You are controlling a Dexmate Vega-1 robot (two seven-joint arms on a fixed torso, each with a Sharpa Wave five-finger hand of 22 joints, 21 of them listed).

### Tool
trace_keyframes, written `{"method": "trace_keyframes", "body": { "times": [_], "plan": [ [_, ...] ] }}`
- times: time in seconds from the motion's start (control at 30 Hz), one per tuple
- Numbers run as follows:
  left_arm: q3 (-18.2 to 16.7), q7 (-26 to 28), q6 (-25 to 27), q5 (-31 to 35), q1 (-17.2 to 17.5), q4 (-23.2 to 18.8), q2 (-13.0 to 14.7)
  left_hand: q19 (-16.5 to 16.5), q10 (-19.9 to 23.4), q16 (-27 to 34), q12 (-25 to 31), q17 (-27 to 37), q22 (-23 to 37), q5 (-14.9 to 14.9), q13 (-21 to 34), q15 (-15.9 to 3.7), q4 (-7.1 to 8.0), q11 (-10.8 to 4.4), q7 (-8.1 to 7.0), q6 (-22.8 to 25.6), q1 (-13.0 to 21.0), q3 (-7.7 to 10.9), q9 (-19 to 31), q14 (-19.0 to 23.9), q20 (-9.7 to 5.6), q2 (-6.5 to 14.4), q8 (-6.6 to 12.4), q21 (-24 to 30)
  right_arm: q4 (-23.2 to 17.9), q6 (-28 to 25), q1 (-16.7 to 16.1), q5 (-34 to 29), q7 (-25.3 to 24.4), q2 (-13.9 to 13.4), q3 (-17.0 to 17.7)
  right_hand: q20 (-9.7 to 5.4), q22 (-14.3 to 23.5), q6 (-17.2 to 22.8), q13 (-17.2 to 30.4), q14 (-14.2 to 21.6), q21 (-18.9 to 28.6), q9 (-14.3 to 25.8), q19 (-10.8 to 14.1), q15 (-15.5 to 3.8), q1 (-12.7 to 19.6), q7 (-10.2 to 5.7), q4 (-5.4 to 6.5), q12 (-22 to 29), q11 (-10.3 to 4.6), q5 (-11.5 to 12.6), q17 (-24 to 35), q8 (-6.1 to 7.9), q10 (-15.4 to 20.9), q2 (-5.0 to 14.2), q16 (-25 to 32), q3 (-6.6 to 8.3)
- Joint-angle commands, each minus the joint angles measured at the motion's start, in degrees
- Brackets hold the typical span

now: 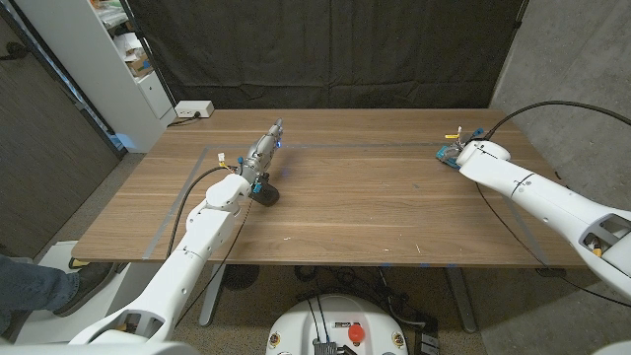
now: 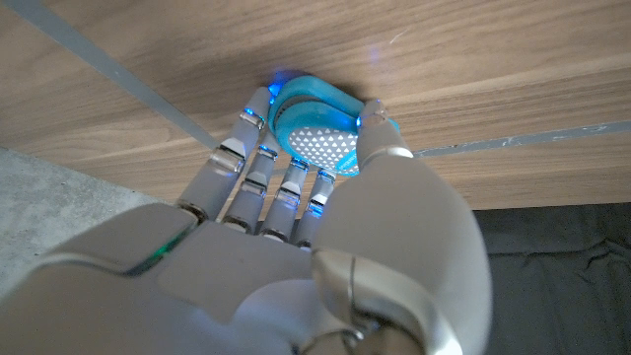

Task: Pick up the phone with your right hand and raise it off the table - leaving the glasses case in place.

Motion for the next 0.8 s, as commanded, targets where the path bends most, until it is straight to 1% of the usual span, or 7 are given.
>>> {"method": "trace_keyframes", "body": {
  "times": [0.03,0.33,0.43,0.5,0.8],
  "plan": [
    [0.02,-0.12,-0.27,-0.05,-0.27,0.24,0.01,-1.44,-0.08,0.17,0.21,0.30,0.10,-0.24,0.33,0.06,-0.24,-0.06,0.12,0.44,0.04,-0.10,0.09,-0.77,0.27,0.52,0.32,0.06,-2.93,-0.80,-0.02,-1.31,-1.20,-1.04,0.32,-3.57,0.03,2.50,0.17,0.27,0.24,0.12,0.18,-8.04,3.99,-1.78,0.36,0.36,0.12,0.14,0.29,0.43,0.64,4.26,-0.16,0.42],
    [-0.03,-0.52,-0.59,-0.38,-0.37,0.55,-0.07,-1.45,-0.03,0.18,0.24,0.30,0.10,-0.25,0.33,0.04,-0.28,-0.03,0.12,0.46,0.04,-0.15,0.09,-0.78,0.27,0.55,0.31,0.07,-4.42,-1.47,-0.13,-1.56,-1.52,-1.42,0.68,-3.55,0.03,2.81,0.28,0.45,0.29,0.14,0.24,-8.10,4.01,-1.72,0.53,0.39,0.14,0.11,0.41,0.45,0.77,4.38,-0.27,0.39],
    [-0.07,-0.48,-0.99,-0.41,-0.33,0.79,-0.19,-1.46,-0.08,0.17,0.22,0.30,0.10,-0.25,0.33,0.03,-0.30,-0.05,0.16,0.47,0.04,-0.17,0.09,-0.80,0.27,0.56,0.31,0.07,-4.97,-2.77,0.47,-2.43,-1.21,-1.52,-0.35,-3.54,0.03,2.77,0.32,0.48,0.30,0.15,0.26,-8.08,3.90,-1.70,0.65,0.39,0.22,0.08,0.42,0.39,0.81,4.38,-0.38,0.34],
    [-0.01,-0.79,-1.02,-0.59,-0.45,1.22,-0.25,-1.47,-0.07,0.17,0.22,0.30,0.10,-0.25,0.33,0.05,-0.31,-0.09,0.12,0.48,0.05,-0.18,0.09,-0.80,0.30,0.57,0.31,0.07,-5.38,-2.93,0.37,-2.51,-1.35,-1.59,-0.29,-3.48,0.02,2.84,0.35,0.27,0.22,0.15,0.05,-8.02,3.84,-1.70,0.69,0.38,0.20,0.05,0.36,0.38,0.80,4.30,-0.60,0.31],
    [0.23,-1.31,-1.45,-0.61,-0.85,1.53,-0.37,-1.46,-0.06,0.18,0.23,0.29,0.10,-0.26,0.33,0.02,-0.34,-0.03,0.13,0.49,0.05,-0.22,0.09,-0.79,0.30,0.60,0.30,0.09,-9.28,-3.98,-0.44,-3.16,-2.34,-2.69,0.40,-3.46,0.00,2.96,0.47,0.27,0.17,0.18,-0.10,-8.02,3.66,-1.57,0.94,0.59,0.15,0.03,0.20,0.32,1.42,4.42,-1.09,0.34]
  ]
}}
